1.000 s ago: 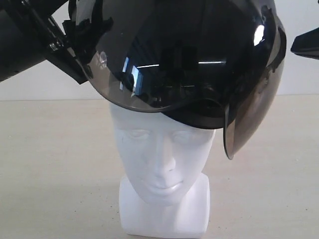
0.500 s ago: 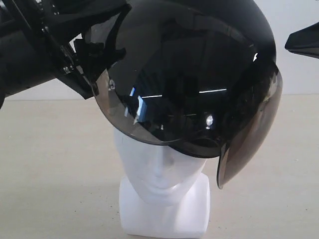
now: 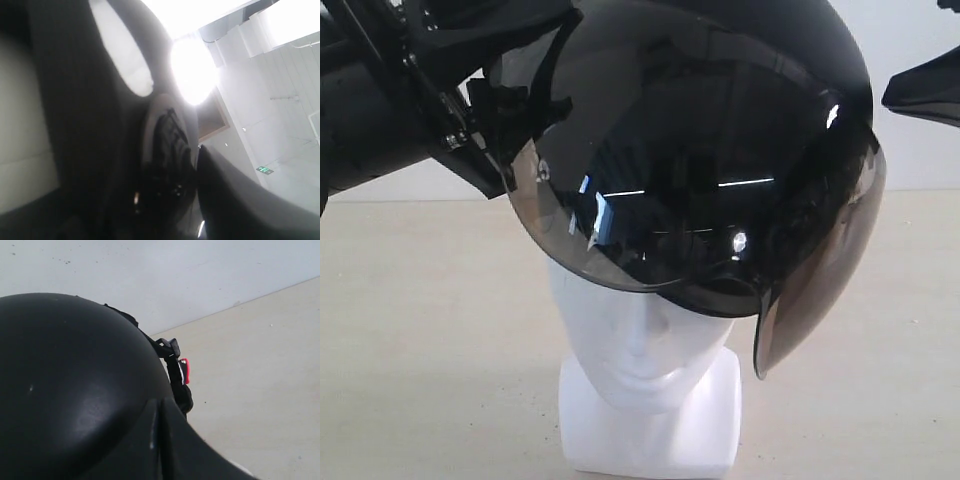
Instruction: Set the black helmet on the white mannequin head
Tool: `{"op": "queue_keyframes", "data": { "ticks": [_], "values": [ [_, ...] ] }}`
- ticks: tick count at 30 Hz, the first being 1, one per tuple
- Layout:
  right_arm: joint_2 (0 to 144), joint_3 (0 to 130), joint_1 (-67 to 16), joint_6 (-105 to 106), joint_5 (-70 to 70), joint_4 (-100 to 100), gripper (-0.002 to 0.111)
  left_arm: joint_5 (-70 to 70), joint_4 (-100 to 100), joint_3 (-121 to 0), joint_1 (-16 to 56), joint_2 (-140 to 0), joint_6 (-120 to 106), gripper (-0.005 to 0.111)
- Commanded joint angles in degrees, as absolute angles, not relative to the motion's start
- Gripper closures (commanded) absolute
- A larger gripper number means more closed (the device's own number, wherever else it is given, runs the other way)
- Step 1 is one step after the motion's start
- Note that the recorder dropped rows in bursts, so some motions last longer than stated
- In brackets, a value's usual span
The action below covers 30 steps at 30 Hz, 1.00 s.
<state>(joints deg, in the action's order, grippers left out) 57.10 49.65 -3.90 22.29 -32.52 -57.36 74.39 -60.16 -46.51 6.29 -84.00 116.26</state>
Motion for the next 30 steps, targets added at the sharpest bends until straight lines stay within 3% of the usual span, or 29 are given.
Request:
{"op": "queue_keyframes", "data": {
  "ticks": [1,30],
  "values": [
    [57.2,50.1,-4.0,23.3,-33.0,-57.6,0.109,70.0,-62.6,-43.7,1.1,-84.4,111.3,0.102],
    [57.8,49.9,-8.6,25.6,-36.0,-62.4,0.109,70.0,-67.0,-41.9,-3.8,-80.7,110.2,0.102]
  ]
}}
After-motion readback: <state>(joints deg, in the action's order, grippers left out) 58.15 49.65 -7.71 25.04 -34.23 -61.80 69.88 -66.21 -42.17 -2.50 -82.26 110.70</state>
